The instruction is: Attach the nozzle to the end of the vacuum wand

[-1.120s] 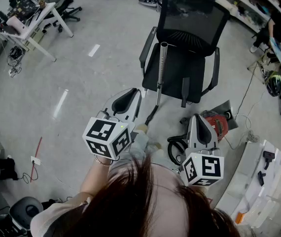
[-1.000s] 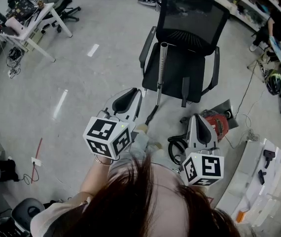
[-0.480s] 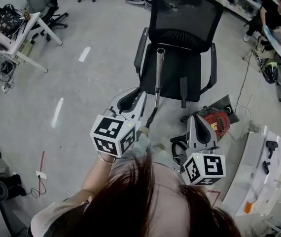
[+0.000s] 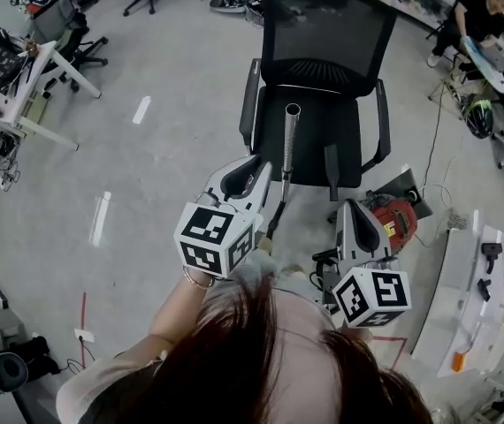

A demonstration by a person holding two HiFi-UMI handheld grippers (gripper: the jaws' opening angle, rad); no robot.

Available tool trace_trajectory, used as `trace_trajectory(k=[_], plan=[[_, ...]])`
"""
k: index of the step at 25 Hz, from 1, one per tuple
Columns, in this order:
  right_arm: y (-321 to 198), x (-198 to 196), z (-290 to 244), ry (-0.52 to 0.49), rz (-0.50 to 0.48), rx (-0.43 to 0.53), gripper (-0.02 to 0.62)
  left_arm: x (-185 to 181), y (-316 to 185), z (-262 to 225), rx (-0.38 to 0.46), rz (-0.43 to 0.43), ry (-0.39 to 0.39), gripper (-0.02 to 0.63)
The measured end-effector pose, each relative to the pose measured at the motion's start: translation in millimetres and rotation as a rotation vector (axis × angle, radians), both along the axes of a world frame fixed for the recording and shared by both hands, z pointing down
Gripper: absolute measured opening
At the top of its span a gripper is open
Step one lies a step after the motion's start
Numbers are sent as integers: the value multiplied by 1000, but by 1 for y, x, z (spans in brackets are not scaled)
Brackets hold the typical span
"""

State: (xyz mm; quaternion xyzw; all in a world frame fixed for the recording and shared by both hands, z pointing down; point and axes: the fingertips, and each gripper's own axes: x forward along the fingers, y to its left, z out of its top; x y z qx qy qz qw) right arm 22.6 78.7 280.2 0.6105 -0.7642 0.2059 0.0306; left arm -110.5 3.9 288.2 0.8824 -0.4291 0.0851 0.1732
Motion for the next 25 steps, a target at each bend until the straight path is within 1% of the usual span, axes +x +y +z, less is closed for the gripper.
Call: trace_trajectory(k=[3, 7, 13, 19, 25], plan=[[-9, -13, -1, -45, 0, 1, 25, -5, -9, 5, -8, 22, -6, 52], [-15, -27, 0, -34, 22, -3, 25, -11, -17, 10, -17, 64, -5, 64], [-16, -35, 5, -22, 65, -2, 25, -13, -23, 21, -28, 124, -14, 81], [-14, -29, 13, -28, 91, -22, 25, -3, -30, 34, -50, 155, -35, 105], [-25, -9, 19, -23, 80, -36, 25, 15, -48, 44, -63, 127, -40, 112]])
